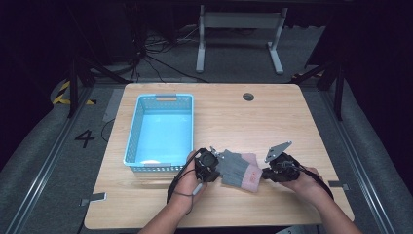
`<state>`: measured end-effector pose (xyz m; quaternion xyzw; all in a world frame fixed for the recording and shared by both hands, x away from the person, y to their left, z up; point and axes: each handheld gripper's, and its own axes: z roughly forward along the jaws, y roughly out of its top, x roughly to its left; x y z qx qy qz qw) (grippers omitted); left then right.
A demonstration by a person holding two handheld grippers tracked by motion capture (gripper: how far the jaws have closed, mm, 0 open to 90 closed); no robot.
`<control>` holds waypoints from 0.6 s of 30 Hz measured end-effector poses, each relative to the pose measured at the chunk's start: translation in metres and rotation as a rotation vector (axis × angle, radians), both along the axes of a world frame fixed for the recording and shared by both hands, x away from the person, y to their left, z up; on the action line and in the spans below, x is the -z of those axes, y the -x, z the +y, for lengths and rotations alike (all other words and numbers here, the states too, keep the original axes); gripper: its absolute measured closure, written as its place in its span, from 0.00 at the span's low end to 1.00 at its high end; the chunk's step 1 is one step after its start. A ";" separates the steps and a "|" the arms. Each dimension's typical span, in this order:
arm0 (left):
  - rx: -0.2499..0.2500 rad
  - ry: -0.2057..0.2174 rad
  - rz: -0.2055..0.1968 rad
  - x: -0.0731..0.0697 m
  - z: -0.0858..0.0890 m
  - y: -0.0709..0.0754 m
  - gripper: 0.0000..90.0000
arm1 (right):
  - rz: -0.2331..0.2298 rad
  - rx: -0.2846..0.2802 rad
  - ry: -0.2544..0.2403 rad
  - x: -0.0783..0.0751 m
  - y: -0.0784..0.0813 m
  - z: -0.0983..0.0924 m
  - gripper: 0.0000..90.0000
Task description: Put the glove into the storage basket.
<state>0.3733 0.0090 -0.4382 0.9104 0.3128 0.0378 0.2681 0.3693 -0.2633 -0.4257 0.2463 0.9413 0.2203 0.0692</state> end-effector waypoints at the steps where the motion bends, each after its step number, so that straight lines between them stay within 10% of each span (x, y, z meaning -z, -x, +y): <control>1: 0.005 0.005 -0.004 -0.003 0.000 0.001 0.93 | -0.004 0.000 0.000 -0.001 0.000 0.000 0.93; 18: 0.005 0.064 -0.010 -0.024 0.010 0.013 0.95 | -0.051 0.055 -0.073 -0.027 -0.005 -0.007 0.96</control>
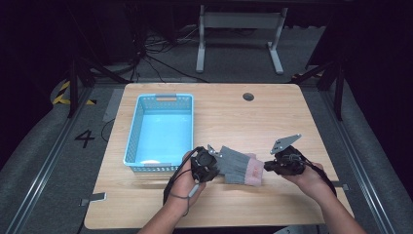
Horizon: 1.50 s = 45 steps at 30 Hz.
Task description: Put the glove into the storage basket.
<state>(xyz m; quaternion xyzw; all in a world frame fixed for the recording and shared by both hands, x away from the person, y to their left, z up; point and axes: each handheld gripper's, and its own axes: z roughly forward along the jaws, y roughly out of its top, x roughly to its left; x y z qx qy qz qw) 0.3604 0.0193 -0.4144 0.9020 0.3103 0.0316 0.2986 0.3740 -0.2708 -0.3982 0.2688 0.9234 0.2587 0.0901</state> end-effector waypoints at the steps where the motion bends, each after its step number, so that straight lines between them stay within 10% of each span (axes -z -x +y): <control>1: 0.005 0.005 0.001 -0.001 0.001 0.001 0.95 | -0.004 0.009 -0.004 -0.002 -0.001 0.000 0.96; 20: 0.001 0.009 0.024 0.005 0.000 0.005 0.95 | -0.012 0.061 -0.026 0.002 -0.029 0.004 0.99; 45: 0.004 -0.022 0.076 0.020 -0.002 -0.003 0.94 | 0.144 -0.045 0.009 0.016 0.000 0.015 0.71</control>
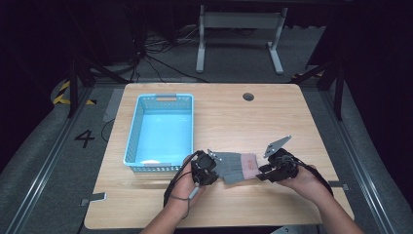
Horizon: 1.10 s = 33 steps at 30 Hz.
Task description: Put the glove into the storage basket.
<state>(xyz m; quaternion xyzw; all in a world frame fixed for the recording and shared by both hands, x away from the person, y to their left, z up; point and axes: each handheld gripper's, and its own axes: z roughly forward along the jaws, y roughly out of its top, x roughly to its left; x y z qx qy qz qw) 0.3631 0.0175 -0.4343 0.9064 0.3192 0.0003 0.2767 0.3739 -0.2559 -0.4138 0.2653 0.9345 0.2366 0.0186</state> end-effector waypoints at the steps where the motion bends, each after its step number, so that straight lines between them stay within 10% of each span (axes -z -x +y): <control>1: 0.000 0.000 0.001 0.000 0.000 0.000 0.94 | 0.000 0.000 0.000 0.000 0.000 0.000 0.71; 12: -0.002 0.007 -0.024 -0.003 0.000 0.001 0.94 | -0.068 -0.025 0.045 -0.001 0.005 0.010 0.94; 22: -0.008 0.025 -0.080 -0.010 -0.001 -0.002 0.94 | -0.157 0.019 0.019 -0.014 0.008 0.004 0.95; 33: -0.006 -0.006 -0.027 0.003 -0.005 -0.009 0.90 | -0.122 0.037 0.025 0.000 0.002 0.002 0.93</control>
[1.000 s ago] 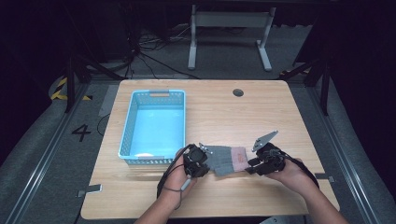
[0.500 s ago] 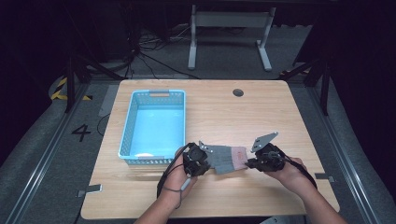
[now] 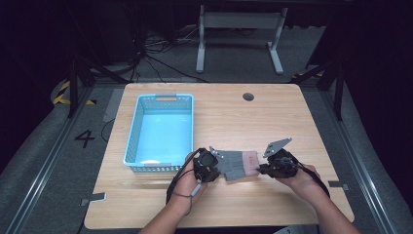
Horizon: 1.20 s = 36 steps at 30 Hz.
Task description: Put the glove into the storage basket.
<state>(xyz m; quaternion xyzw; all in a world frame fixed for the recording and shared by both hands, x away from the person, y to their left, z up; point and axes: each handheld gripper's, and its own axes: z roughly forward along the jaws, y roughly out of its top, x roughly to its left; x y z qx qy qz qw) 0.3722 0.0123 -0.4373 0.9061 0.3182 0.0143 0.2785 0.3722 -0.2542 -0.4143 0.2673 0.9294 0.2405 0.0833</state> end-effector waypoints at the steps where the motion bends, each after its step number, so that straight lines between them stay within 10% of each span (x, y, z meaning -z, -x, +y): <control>1: -0.005 -0.001 0.002 0.000 0.001 0.000 0.89 | 0.004 0.002 -0.003 0.001 0.000 0.000 0.91; 14: -0.042 0.041 -0.026 -0.016 0.011 0.001 0.61 | -0.007 0.028 -0.066 -0.013 0.000 -0.017 0.71; 26: -0.001 0.098 -0.056 -0.037 -0.009 -0.008 0.51 | -0.022 0.098 -0.098 -0.020 -0.001 -0.036 0.67; 36: 0.026 0.103 -0.049 -0.027 -0.031 -0.022 0.33 | -0.017 0.143 -0.112 -0.018 0.000 -0.052 0.65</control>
